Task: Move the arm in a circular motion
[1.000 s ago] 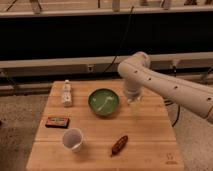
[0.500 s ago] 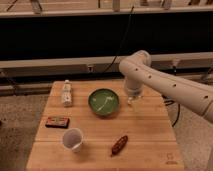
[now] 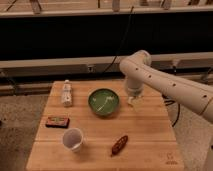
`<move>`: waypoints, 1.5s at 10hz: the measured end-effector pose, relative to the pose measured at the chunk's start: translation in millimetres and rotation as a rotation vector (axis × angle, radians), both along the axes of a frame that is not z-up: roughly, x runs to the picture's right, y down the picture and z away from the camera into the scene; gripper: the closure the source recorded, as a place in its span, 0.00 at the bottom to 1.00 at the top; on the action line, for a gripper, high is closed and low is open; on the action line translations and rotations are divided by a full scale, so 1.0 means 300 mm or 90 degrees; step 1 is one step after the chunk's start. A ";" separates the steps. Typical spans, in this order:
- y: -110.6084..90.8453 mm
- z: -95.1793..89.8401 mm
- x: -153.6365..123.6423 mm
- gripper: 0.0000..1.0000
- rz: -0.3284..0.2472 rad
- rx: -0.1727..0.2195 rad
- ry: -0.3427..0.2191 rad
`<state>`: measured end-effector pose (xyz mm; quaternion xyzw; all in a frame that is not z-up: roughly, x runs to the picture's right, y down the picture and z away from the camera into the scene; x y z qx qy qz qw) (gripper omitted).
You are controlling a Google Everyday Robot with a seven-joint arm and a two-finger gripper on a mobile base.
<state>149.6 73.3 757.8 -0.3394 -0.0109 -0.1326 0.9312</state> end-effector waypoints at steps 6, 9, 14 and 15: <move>-0.012 0.025 -0.012 0.20 -0.012 -0.005 -0.004; -0.007 0.029 -0.018 0.20 -0.019 -0.007 -0.007; -0.004 0.034 -0.064 0.20 -0.039 -0.010 -0.017; -0.005 0.037 -0.080 0.20 -0.046 -0.011 -0.023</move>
